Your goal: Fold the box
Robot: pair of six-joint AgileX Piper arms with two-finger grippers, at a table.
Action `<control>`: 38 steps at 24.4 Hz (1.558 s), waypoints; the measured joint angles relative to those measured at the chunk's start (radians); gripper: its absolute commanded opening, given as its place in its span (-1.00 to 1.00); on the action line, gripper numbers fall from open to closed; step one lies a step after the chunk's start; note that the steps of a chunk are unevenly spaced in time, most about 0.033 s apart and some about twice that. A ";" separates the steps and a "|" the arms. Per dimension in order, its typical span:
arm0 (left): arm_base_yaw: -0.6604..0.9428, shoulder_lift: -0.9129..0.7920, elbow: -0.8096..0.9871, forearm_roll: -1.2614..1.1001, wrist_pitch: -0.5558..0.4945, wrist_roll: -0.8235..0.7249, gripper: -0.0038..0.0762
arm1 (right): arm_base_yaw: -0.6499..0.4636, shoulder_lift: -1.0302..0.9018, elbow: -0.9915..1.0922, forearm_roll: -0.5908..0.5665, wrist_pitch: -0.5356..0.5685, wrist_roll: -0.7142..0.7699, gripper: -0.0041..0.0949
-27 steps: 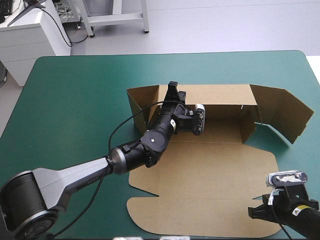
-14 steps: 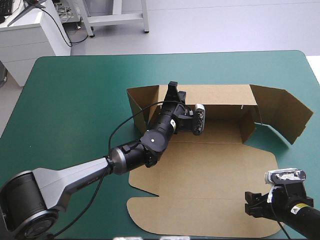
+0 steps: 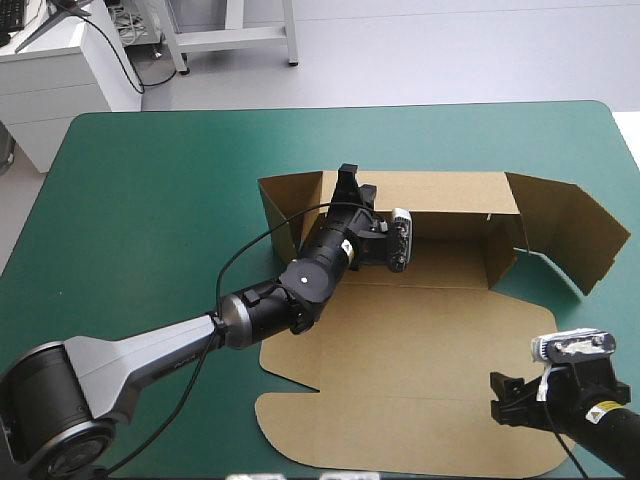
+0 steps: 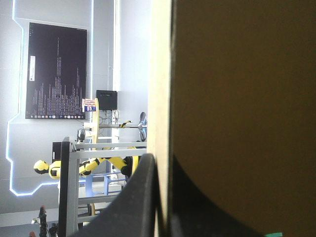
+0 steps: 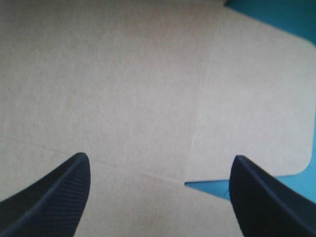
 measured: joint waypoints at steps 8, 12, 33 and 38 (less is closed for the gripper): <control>0.001 -0.001 0.000 -0.015 -0.010 0.000 -0.92 | 0.000 0.214 -0.332 -0.142 -0.059 0.160 0.30; 0.001 -0.001 0.000 -0.016 -0.012 0.000 -0.92 | 0.000 0.378 -0.490 -0.152 -0.073 0.183 0.25; 0.000 -0.010 0.070 0.086 -0.010 -0.156 -0.92 | -0.102 1.199 -1.096 -0.136 -0.056 0.245 0.19; 0.000 -0.010 0.070 0.086 -0.010 -0.158 -0.92 | -0.134 1.226 -1.096 -0.136 -0.045 0.237 0.19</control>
